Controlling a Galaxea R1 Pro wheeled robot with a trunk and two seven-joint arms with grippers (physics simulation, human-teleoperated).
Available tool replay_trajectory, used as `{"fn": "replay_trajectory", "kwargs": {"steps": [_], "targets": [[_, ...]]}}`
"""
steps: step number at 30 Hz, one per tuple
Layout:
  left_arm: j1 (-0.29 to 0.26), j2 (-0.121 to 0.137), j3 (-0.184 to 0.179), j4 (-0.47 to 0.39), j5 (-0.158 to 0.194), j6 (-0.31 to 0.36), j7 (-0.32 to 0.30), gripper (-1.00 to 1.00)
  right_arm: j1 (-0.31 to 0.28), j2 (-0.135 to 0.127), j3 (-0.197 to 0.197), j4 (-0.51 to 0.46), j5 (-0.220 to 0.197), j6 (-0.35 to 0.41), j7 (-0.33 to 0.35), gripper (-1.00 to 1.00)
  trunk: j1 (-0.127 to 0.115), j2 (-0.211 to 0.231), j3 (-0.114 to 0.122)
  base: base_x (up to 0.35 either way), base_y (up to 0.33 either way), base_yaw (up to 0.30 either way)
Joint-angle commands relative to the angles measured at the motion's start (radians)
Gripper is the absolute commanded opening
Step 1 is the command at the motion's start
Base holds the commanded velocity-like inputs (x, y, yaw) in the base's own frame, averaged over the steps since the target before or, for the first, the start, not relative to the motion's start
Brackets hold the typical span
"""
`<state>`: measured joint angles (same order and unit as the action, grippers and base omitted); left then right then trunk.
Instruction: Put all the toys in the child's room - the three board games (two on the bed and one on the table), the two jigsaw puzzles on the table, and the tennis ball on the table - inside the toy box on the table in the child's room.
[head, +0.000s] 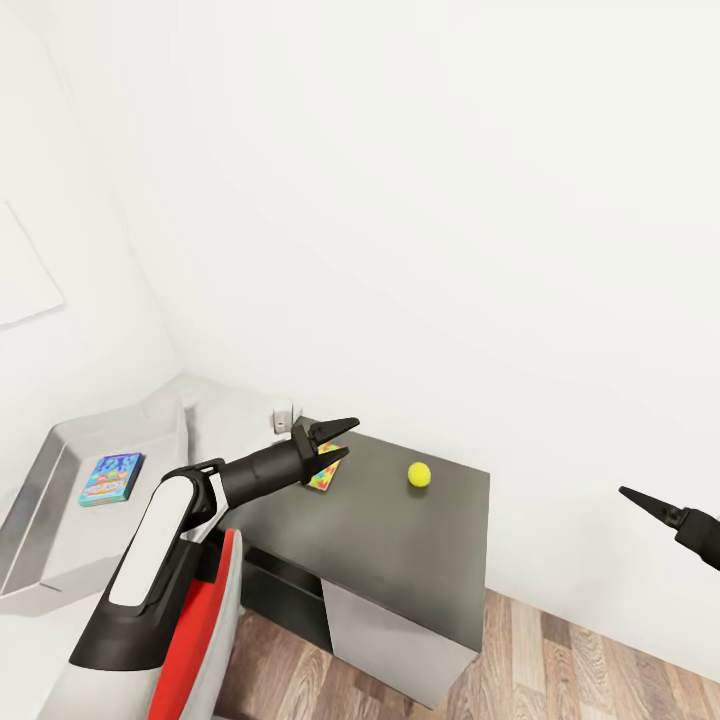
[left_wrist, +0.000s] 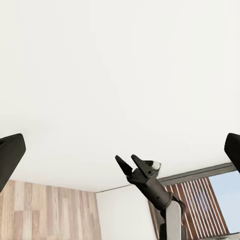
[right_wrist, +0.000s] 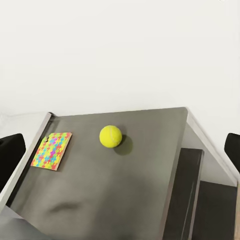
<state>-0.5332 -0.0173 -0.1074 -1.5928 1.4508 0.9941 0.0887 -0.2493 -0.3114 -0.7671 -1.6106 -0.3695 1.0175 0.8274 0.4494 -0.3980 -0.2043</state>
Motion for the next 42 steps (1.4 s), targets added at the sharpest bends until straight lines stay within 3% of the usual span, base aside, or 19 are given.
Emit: {"fn": "replay_trajectory", "kwargs": {"steps": [1, 13, 42], "targets": [[0.0, 0.0, 0.001, -0.001, 0.01, 0.003, 0.009, 1.0, -0.001, 0.0, -0.001, 0.0, 0.004, 0.004, 0.007, 1.0, 0.001, -0.002, -0.002, 0.0, 0.0, -0.075], [0.002, 0.001, 0.002, -0.001, 0.01, 0.003, 0.009, 1.0, -0.001, 0.0, 0.004, 0.0, 0.004, 0.005, 0.007, 1.0, 0.001, -0.002, -0.002, 0.0, 0.0, -0.177], [0.001, 0.0, 0.003, 0.0, 0.008, 0.003, 0.009, 1.0, -0.001, 0.001, 0.009, 0.0, 0.004, 0.006, 0.007, 1.0, 0.001, -0.002, -0.002, 0.0, 0.0, -0.273]]}}
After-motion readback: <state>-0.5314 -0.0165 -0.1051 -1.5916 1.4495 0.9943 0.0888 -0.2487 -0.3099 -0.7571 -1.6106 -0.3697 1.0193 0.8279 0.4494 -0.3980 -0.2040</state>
